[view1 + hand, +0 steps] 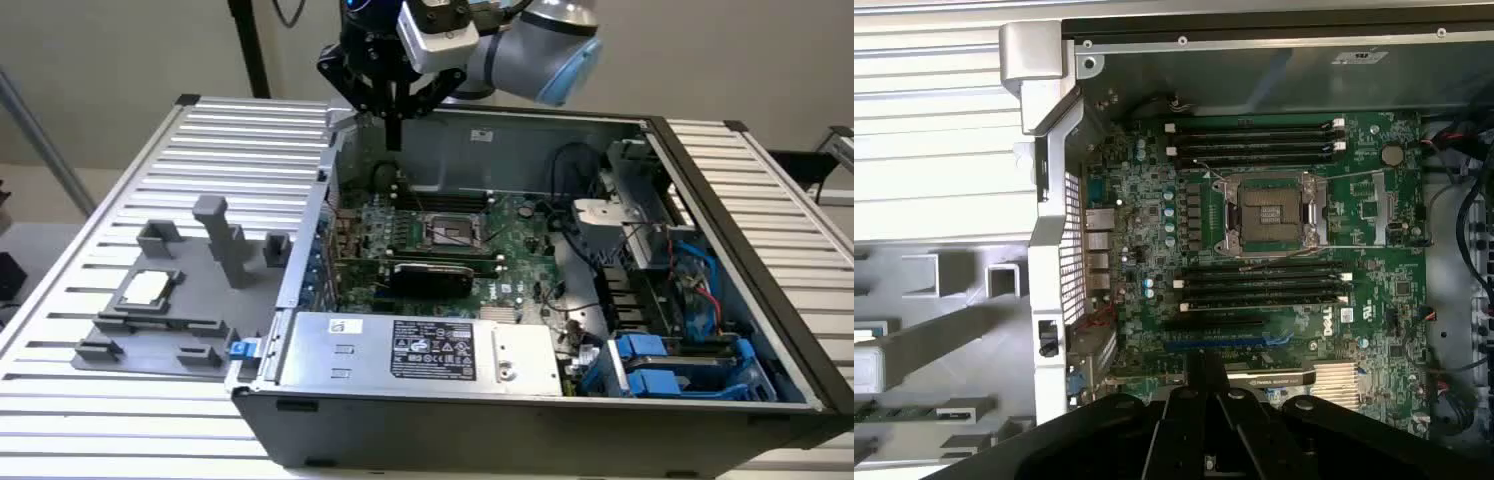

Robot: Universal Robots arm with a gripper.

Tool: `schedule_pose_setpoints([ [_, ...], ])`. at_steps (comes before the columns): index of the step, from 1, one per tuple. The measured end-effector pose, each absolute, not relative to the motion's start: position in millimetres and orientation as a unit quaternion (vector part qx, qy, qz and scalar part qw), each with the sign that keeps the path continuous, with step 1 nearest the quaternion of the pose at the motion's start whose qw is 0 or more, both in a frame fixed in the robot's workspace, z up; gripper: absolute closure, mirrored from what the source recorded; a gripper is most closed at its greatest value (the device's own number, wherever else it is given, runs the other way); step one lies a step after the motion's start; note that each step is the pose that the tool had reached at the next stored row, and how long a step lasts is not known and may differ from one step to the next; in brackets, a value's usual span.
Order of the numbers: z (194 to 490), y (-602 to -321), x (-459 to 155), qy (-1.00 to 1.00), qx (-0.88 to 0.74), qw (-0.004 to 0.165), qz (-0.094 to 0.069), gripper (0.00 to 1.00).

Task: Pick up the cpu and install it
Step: 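Reach for the cpu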

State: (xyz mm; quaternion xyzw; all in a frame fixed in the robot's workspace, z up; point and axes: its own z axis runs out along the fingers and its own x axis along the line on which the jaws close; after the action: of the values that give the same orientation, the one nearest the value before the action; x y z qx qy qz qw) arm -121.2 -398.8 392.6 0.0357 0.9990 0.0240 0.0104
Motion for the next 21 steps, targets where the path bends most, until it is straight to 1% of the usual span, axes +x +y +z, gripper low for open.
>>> schedule_pose_setpoints([
  [11, 393, -399, -122, 0.999, 0.036, 0.010, 0.024, 0.89],
  [21, 393, -404, -167, 0.999, 0.036, 0.010, 0.024, 0.89],
])
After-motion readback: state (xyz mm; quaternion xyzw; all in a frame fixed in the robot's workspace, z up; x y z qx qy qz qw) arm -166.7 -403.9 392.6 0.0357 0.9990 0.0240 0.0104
